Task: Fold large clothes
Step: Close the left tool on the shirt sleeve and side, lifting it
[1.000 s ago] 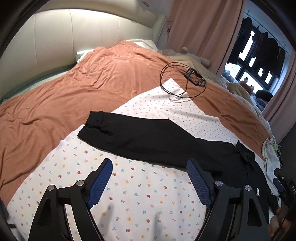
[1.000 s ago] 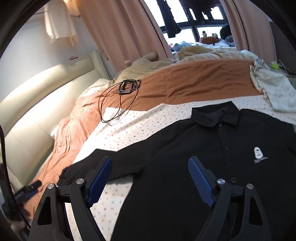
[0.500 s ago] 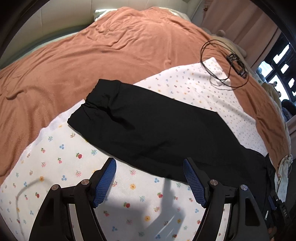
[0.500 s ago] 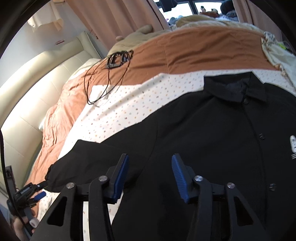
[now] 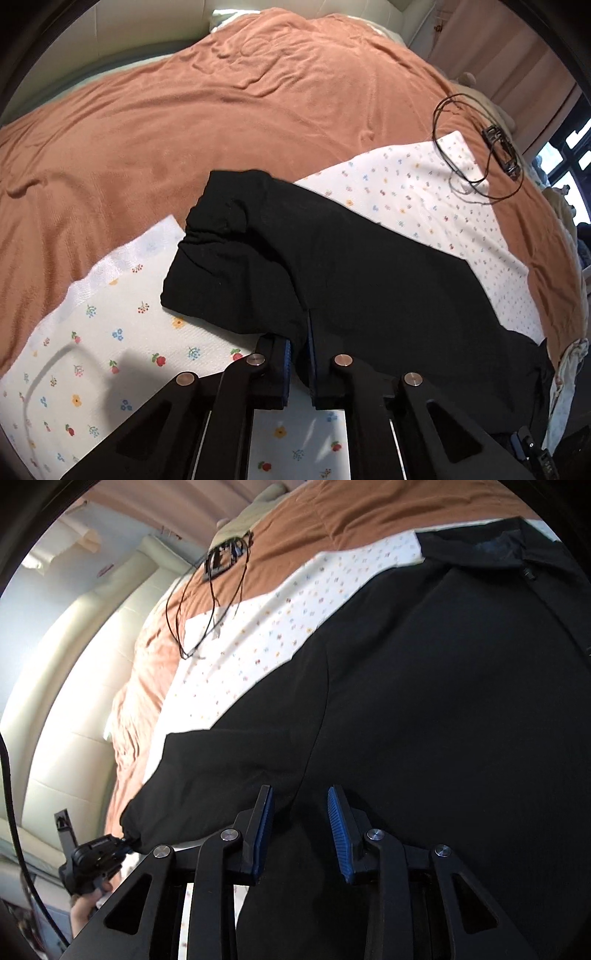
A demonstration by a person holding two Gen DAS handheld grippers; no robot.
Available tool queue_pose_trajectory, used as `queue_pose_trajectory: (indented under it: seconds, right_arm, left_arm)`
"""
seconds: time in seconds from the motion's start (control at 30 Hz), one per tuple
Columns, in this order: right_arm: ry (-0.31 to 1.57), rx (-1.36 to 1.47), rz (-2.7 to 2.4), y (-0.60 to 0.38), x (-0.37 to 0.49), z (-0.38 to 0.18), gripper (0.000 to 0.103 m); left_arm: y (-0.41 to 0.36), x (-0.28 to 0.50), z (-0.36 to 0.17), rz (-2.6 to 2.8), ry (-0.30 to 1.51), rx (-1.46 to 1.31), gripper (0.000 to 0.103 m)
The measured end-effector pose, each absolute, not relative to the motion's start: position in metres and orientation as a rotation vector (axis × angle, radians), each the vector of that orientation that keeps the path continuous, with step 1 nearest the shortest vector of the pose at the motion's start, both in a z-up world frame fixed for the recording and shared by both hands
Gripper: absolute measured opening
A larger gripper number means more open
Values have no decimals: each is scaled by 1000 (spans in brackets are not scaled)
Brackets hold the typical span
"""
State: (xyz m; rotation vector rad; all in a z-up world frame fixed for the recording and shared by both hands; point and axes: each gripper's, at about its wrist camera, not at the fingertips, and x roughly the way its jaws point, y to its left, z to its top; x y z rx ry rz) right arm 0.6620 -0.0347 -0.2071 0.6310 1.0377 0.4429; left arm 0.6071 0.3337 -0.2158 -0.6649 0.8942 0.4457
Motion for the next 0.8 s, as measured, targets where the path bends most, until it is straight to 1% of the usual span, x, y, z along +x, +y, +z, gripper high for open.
queue_pose_trajectory:
  seconds: [0.17, 0.37, 0.43, 0.5, 0.53, 0.57, 0.77, 0.8]
  right_arm:
    - [991, 652, 424, -56, 649, -181, 33]
    - [909, 725, 364, -99, 614, -149, 33]
    - [870, 723, 346, -117, 600, -136, 38]
    - [839, 713, 320, -138, 586, -126, 58]
    - [827, 710, 299, -149, 579, -121, 61]
    - [814, 712, 289, -159, 571, -118, 63]
    - [788, 711, 230, -218, 531, -112, 63]
    - [789, 704, 221, -225, 525, -113, 67]
  left_arm:
    - [310, 607, -156, 360, 802, -605, 4]
    - [255, 613, -68, 246, 688, -515, 4]
    - [231, 616, -41, 200, 662, -463, 4]
    - [207, 617, -17, 155, 639, -422, 4]
    - [193, 616, -7, 128, 624, -413, 4]
    - [183, 615, 2, 106, 612, -411, 4]
    - [100, 617, 40, -36, 581, -347, 4]
    - [89, 617, 44, -55, 579, -337, 4]
